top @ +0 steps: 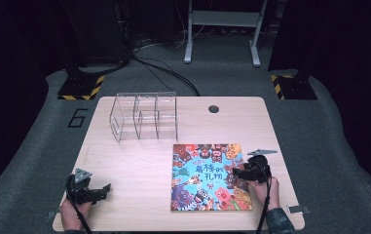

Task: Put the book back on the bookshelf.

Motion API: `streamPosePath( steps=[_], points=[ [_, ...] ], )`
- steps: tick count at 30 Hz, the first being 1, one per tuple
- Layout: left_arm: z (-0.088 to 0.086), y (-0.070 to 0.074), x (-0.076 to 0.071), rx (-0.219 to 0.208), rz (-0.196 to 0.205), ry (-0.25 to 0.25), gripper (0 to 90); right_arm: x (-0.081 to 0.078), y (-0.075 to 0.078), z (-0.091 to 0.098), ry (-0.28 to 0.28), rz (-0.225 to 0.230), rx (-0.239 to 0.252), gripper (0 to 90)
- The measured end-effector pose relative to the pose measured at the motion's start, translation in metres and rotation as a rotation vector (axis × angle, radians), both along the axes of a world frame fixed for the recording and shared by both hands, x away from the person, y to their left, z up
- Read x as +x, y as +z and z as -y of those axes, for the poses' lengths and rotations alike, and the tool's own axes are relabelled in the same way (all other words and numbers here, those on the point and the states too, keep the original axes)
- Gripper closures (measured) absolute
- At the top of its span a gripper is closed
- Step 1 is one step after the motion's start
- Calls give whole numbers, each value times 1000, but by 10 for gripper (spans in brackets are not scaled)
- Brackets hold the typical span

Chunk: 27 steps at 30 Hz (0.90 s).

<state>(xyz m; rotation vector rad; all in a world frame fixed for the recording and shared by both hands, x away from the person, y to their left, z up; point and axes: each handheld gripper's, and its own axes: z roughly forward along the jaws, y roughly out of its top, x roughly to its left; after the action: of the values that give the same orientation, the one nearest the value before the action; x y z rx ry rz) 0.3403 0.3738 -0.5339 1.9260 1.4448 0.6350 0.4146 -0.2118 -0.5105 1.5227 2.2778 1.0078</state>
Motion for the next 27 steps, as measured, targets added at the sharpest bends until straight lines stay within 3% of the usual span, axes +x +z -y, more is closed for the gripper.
streamPosePath(
  steps=[14,27],
  points=[
    [0,0,0,0,1,0,0,-5,0,-22,6,-3,-6,380],
    [0,0,0,-1,0,0,1,-9,1,-39,-29,-17,2,381]
  ],
)
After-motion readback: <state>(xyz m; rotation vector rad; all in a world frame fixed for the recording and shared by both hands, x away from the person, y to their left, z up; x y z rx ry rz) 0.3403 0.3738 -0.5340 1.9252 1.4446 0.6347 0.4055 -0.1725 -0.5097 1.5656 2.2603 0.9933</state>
